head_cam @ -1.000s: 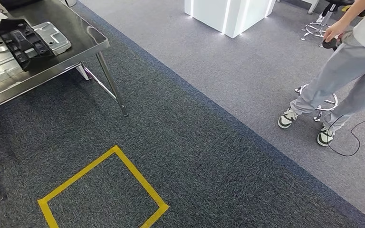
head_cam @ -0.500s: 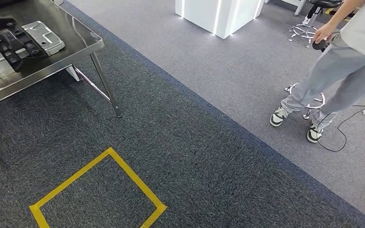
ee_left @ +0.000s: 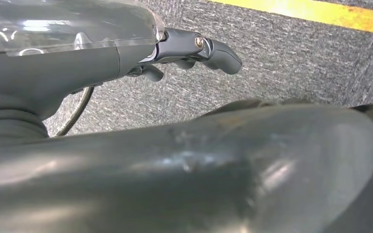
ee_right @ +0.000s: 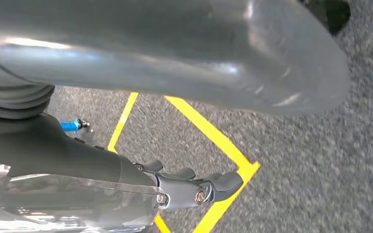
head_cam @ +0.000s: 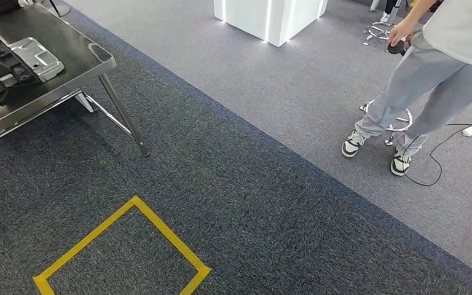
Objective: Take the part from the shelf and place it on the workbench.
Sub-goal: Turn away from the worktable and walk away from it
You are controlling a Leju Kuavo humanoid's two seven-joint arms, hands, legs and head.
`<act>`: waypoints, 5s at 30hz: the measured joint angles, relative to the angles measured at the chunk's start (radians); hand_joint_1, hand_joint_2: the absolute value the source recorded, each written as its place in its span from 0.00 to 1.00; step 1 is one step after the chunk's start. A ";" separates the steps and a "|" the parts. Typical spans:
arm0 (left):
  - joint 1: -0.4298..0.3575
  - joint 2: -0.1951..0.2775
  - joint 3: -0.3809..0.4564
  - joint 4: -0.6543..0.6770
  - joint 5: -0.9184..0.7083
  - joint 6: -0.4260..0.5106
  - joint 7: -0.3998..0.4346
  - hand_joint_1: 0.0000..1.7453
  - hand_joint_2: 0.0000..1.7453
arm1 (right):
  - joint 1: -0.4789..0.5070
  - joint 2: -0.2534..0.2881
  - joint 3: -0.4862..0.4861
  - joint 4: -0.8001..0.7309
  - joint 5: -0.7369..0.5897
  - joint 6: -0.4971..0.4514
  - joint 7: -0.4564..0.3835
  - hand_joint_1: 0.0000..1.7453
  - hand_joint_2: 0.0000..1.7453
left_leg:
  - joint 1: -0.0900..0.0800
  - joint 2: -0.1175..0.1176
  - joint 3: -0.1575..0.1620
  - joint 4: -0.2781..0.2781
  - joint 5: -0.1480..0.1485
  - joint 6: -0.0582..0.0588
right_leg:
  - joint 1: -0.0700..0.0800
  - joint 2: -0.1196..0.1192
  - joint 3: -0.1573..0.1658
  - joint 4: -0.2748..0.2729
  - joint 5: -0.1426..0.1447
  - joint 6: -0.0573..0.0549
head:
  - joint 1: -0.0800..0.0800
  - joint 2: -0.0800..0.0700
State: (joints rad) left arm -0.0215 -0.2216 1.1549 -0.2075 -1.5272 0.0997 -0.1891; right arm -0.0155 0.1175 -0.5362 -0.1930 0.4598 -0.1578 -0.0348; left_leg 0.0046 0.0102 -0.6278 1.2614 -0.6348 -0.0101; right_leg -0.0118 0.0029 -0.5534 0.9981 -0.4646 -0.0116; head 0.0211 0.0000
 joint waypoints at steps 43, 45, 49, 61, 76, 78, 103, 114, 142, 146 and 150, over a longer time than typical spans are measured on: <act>-0.002 -0.003 0.017 0.000 0.010 -0.001 0.003 0.00 0.00 | 0.000 0.005 -0.014 0.001 -0.001 0.000 0.010 0.00 0.00 | -0.005 -0.014 0.107 -0.261 0.152 0.044 | 0.004 0.028 -0.002 0.023 -0.016 0.035 | 0.004 0.000; -0.003 -0.003 0.018 0.000 0.010 -0.001 0.003 0.00 0.00 | 0.000 0.005 -0.014 0.001 -0.001 0.000 0.011 0.00 0.00 | -0.003 -0.006 0.108 -0.267 0.159 0.053 | 0.002 0.016 -0.041 0.108 -0.069 0.044 | 0.005 0.000; -0.001 -0.003 0.021 0.000 0.010 -0.001 0.003 0.00 0.00 | 0.000 0.005 -0.015 0.001 0.000 0.000 0.011 0.00 0.00 | -0.006 0.009 0.104 -0.265 0.158 0.057 | -0.003 0.006 -0.121 0.272 -0.123 0.055 | 0.006 0.000; -0.002 -0.003 0.022 0.000 0.011 -0.001 0.003 0.00 0.00 | -0.001 0.005 -0.020 0.001 0.002 0.013 0.011 0.00 0.00 | -0.004 0.004 0.044 -0.101 0.047 0.009 | 0.004 -0.007 0.004 -0.003 0.002 -0.002 | 0.002 0.000; -0.001 -0.003 0.023 0.000 0.011 -0.001 0.003 0.00 0.00 | -0.001 0.005 -0.022 0.002 0.015 0.005 0.032 0.00 0.00 | -0.004 -0.005 0.107 -0.267 0.159 0.056 | 0.001 0.012 -0.064 0.145 -0.083 0.046 | 0.006 0.000; 0.000 -0.003 0.023 0.000 0.011 -0.001 0.003 0.00 0.00 | -0.001 0.005 -0.022 0.002 0.016 0.004 0.035 0.00 0.00 | -0.006 0.003 0.104 -0.266 0.159 0.057 | -0.002 0.008 -0.120 0.261 -0.132 0.054 | 0.007 0.000; -0.001 -0.002 0.031 0.000 0.011 0.006 0.003 0.00 0.00 | -0.001 0.008 -0.024 0.003 0.024 0.013 0.052 0.00 0.00 | -0.006 -0.024 0.099 -0.254 0.153 0.036 | 0.006 0.034 -0.006 0.015 -0.003 0.026 | 0.004 0.000; 0.000 -0.002 0.033 0.000 0.011 0.006 0.003 0.00 0.00 | -0.002 0.007 -0.025 0.003 0.025 0.012 0.053 0.00 0.00 | -0.007 0.015 0.104 -0.262 0.157 0.043 | -0.008 -0.018 -0.015 0.057 -0.018 0.052 | 0.008 0.000; -0.001 -0.002 0.047 0.000 0.010 0.015 0.017 0.00 0.00 | 0.000 0.004 -0.047 0.003 0.041 0.012 0.048 0.00 0.00 | -0.007 0.012 0.100 -0.265 0.164 0.055 | -0.005 0.000 -0.100 0.232 -0.092 0.049 | 0.006 0.000; -0.001 -0.002 0.048 0.000 0.010 0.014 0.019 0.00 0.00 | -0.002 0.002 -0.049 0.003 0.042 0.013 0.049 0.00 0.00 | -0.012 0.021 0.104 -0.259 0.154 0.037 | 0.003 -0.025 0.004 0.016 -0.010 0.033 | 0.005 0.000; -0.002 -0.003 0.048 0.000 0.010 0.014 0.022 0.00 0.00 | -0.002 0.002 -0.052 0.003 0.042 0.015 0.054 0.00 0.00 | -0.009 0.023 0.100 -0.237 0.134 0.016 | 0.004 -0.013 0.004 0.005 -0.006 0.009 | 0.004 0.000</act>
State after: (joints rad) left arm -0.0239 -0.2242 1.2028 -0.2075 -1.5171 0.1140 -0.1672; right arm -0.0174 0.1198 -0.5881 -0.1899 0.5020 -0.1430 0.0187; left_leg -0.0044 0.0330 -0.5280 1.0240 -0.5006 0.0063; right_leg -0.0079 -0.0098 -0.5491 1.0035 -0.4705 -0.0022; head 0.0249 0.0000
